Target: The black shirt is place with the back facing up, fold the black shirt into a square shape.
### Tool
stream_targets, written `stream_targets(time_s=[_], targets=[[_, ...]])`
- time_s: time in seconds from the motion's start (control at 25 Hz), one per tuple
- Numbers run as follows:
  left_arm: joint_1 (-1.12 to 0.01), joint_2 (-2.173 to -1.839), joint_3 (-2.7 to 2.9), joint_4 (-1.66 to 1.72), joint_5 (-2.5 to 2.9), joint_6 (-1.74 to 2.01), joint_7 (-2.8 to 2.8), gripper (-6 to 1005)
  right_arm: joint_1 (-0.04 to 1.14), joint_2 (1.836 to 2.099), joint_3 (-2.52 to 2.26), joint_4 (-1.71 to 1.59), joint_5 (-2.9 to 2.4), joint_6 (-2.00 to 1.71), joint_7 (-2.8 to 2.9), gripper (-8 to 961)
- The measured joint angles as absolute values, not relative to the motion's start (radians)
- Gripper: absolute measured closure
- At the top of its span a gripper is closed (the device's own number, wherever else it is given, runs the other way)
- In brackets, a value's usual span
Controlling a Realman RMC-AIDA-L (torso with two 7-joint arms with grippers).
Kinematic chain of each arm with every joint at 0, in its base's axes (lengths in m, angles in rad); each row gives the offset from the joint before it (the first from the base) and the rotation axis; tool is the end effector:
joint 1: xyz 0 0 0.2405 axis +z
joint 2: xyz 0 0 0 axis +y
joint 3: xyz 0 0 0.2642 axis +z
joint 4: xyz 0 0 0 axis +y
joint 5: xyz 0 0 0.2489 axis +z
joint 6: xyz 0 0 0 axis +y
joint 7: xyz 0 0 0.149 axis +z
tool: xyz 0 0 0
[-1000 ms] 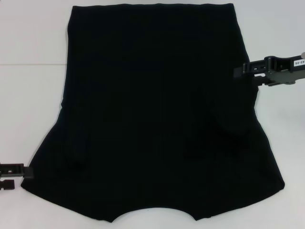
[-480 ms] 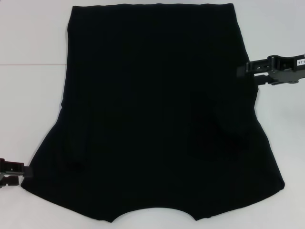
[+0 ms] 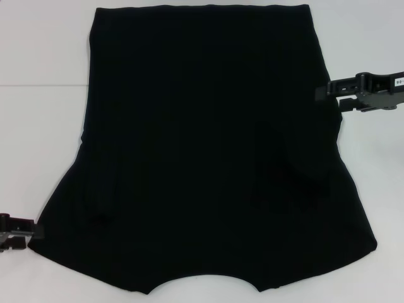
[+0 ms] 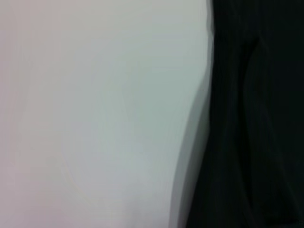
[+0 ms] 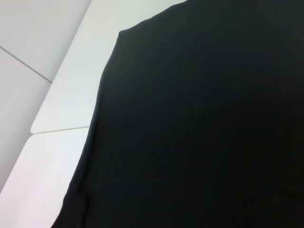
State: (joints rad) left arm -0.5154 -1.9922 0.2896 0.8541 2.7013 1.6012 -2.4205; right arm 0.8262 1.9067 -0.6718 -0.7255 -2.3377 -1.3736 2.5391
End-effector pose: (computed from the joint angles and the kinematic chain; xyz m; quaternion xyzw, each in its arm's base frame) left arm -0.4006 0.3283 0.0924 -0.6702 -0.7151 -0.0776 0.1827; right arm 0.2393 0.4810 0.0811 -0.7833 0.5767 0.1437 0.1824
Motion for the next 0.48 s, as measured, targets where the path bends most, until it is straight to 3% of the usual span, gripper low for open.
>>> stream_targets(time_s=[0.48], targets=[[-0.534,-2.003,0.342,0.804,2.697,1.568,-2.416,449,0.815,1.905,-0.67,-0.726,-2.338,-1.373,2.536,126]])
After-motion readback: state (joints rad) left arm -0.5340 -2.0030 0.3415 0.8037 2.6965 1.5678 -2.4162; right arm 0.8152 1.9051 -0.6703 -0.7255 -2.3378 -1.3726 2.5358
